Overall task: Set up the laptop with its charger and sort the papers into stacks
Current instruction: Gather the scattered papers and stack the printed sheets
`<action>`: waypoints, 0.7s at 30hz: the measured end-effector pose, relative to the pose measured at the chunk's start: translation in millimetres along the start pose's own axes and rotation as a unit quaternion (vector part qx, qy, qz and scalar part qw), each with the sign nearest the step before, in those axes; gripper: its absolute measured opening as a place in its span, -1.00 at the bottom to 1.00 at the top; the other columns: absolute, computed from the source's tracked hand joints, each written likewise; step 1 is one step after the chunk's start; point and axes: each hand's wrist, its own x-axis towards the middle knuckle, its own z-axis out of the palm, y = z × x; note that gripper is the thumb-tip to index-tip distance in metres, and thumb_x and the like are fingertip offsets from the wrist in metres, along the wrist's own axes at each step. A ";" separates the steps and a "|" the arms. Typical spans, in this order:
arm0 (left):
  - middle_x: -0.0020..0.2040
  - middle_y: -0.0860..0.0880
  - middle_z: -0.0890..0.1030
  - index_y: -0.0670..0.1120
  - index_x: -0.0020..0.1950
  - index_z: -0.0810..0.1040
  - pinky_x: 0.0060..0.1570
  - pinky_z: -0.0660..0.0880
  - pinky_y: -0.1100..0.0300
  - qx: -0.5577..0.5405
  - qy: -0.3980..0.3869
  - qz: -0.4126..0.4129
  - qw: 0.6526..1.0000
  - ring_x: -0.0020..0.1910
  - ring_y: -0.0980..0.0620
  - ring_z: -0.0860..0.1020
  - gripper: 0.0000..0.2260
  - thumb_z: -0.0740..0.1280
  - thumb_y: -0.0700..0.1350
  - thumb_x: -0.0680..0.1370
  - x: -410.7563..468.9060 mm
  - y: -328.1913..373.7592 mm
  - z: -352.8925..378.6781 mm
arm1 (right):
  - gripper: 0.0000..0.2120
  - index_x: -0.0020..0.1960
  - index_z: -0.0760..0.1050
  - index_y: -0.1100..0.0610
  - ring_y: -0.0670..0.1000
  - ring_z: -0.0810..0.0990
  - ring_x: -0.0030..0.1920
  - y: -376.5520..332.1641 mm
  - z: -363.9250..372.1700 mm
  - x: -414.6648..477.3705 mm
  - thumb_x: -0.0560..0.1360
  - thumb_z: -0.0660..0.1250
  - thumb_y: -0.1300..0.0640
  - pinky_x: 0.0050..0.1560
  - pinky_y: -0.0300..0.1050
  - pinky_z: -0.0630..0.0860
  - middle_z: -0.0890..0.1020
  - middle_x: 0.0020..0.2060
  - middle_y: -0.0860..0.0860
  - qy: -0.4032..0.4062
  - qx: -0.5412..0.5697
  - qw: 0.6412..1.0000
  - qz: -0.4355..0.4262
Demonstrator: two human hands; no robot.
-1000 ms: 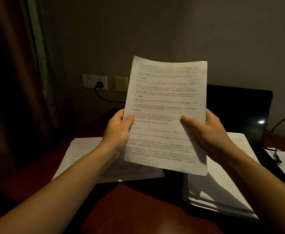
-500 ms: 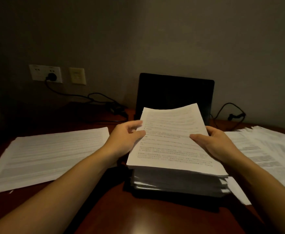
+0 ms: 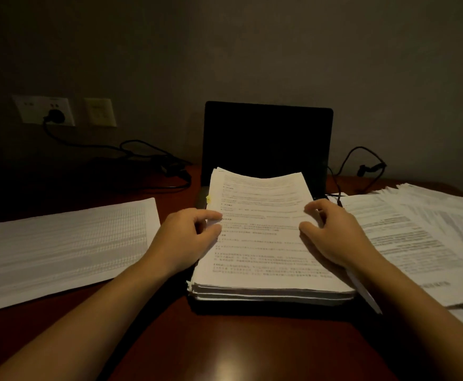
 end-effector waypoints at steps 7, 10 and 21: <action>0.16 0.30 0.43 0.23 0.18 0.59 0.15 0.40 0.19 0.127 -0.047 0.063 0.989 0.17 0.22 0.39 -0.82 0.30 0.02 0.61 3.7 -3.1 -6.4 | -0.61 0.27 0.30 -0.03 0.08 0.36 0.28 -8.5 1.5 -5.2 0.55 0.19 -0.21 0.25 0.09 0.43 0.32 0.35 0.04 -0.095 -0.143 0.985 -0.008; 0.22 0.34 0.39 0.27 0.15 0.54 0.38 0.31 0.02 0.126 -0.080 0.067 0.987 0.28 0.25 0.29 -0.85 0.27 0.04 0.63 7.7 -3.1 -10.1 | -0.53 0.36 0.26 0.00 0.08 0.30 0.36 -18.3 -1.1 -7.3 0.56 0.17 -0.23 0.34 0.20 0.37 0.31 0.40 0.03 -0.133 -0.178 0.974 -0.033; 0.32 0.14 0.51 0.17 0.27 0.57 0.35 0.33 0.01 0.212 -0.072 0.039 0.974 0.37 0.09 0.36 -0.76 0.24 0.14 0.64 1.4 -50.2 -77.1 | -0.58 0.39 0.43 0.00 0.07 0.14 0.55 -112.7 48.4 -0.4 0.58 0.30 -0.10 0.47 0.03 0.23 0.19 0.55 0.06 -0.093 -0.162 0.950 -0.250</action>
